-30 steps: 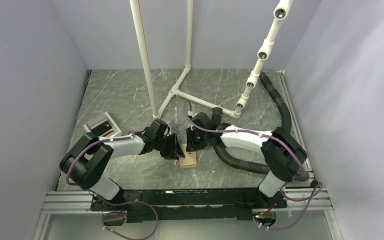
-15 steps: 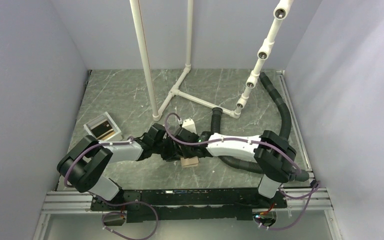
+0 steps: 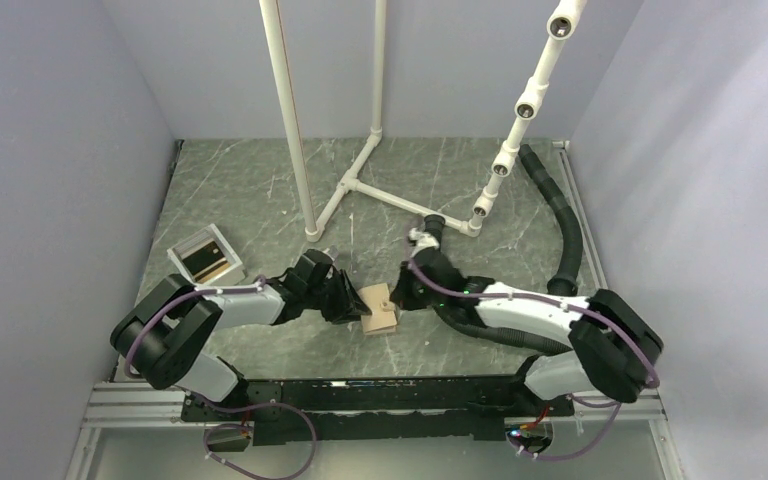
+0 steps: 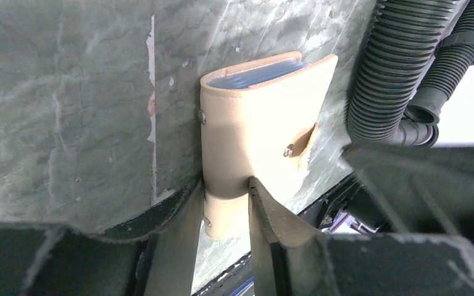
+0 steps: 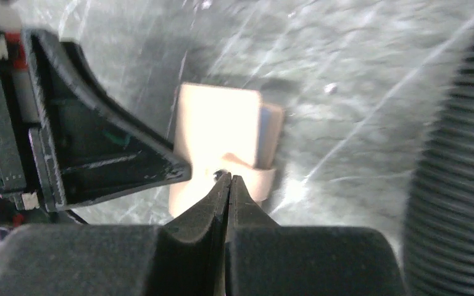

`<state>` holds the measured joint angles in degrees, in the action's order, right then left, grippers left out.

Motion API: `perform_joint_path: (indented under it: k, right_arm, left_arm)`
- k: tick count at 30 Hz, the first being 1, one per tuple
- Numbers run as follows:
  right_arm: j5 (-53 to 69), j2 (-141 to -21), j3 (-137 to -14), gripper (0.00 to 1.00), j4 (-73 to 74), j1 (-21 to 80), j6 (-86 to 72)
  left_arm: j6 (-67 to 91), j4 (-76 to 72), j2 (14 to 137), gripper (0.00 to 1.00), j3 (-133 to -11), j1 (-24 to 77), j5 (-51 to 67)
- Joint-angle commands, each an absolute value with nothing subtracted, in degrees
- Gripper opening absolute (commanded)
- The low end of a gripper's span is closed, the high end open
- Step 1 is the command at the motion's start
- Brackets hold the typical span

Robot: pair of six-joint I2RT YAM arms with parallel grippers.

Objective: Put the credit cards into the card holder
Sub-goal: Open the card holder at the center of the board.

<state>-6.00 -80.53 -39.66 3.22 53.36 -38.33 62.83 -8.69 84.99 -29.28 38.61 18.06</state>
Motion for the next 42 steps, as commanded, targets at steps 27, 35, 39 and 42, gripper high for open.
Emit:
perform_joint_path:
  k: [27,35,39,42]
  right_arm:
    - [-17.51,-90.59,-51.64,0.02,14.65,56.35,-35.01]
    - [-15.93,-81.69,-50.36,0.00,16.61,56.00,-35.09]
    - [-13.92,-77.01,-50.93,0.00,16.30,55.46,-33.02]
    - [-10.46,-79.07,-52.00,0.00,15.90,55.37,-32.19]
  left_arm:
    - [53.44,7.38,75.60,0.83,-31.07,38.36,10.63]
    - [52.36,9.92,75.85,0.80,-33.29,38.40,8.85]
    - [52.43,8.45,74.61,0.84,-33.31,38.41,10.39]
    - [52.33,6.63,74.51,0.87,-33.31,38.38,13.19]
